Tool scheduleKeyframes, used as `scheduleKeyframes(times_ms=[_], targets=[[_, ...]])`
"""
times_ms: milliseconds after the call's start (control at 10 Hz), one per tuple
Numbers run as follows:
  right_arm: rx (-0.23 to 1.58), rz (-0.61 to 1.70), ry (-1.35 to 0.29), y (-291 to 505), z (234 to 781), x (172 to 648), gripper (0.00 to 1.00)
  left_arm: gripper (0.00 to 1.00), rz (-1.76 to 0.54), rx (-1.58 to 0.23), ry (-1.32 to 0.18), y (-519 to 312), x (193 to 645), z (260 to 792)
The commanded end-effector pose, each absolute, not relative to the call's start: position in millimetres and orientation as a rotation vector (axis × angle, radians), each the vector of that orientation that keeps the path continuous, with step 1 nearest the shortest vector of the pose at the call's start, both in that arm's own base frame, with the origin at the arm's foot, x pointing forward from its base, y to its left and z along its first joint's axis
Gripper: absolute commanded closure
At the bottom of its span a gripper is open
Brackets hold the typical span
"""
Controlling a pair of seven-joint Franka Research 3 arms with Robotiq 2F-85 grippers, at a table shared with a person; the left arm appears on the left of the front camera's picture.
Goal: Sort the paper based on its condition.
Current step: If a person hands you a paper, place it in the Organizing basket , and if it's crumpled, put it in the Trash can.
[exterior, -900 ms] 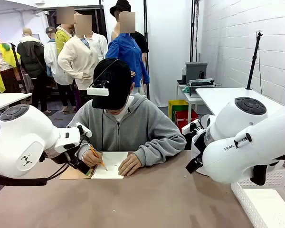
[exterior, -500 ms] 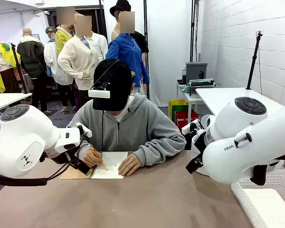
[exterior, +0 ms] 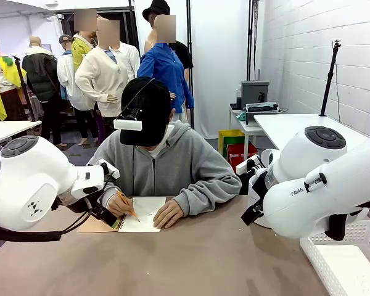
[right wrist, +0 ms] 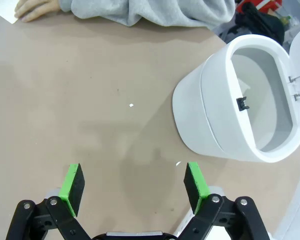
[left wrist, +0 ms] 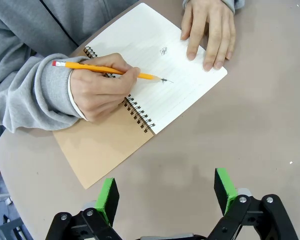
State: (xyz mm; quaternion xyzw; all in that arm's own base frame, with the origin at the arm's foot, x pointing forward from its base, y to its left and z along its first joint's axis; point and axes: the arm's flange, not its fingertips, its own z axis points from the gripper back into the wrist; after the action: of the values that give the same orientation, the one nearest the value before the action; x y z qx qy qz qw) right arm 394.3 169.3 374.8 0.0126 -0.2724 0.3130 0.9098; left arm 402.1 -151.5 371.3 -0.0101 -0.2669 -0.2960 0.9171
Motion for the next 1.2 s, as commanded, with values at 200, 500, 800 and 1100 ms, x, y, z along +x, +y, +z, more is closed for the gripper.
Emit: scheduleKeyframes(times_ms=[200, 500, 800, 1100], targets=[[0.026, 0.646, -0.562, 169.2, 374.7, 394.4, 0.00, 0.00, -0.607, -0.021, -0.549, -150.5, 402.4, 371.3], [0.026, 0.646, -0.562, 169.2, 374.7, 394.4, 0.00, 0.00, -0.607, -0.021, -0.549, -150.5, 402.4, 371.3], [0.026, 0.646, -0.562, 169.2, 374.7, 394.4, 0.00, 0.00, -0.607, -0.021, -0.549, -150.5, 402.4, 371.3], [0.085, 0.646, -0.505, 176.2, 382.4, 387.4, 0.00, 0.00, -0.667, -0.117, -0.517, -154.0, 397.0, 383.3]])
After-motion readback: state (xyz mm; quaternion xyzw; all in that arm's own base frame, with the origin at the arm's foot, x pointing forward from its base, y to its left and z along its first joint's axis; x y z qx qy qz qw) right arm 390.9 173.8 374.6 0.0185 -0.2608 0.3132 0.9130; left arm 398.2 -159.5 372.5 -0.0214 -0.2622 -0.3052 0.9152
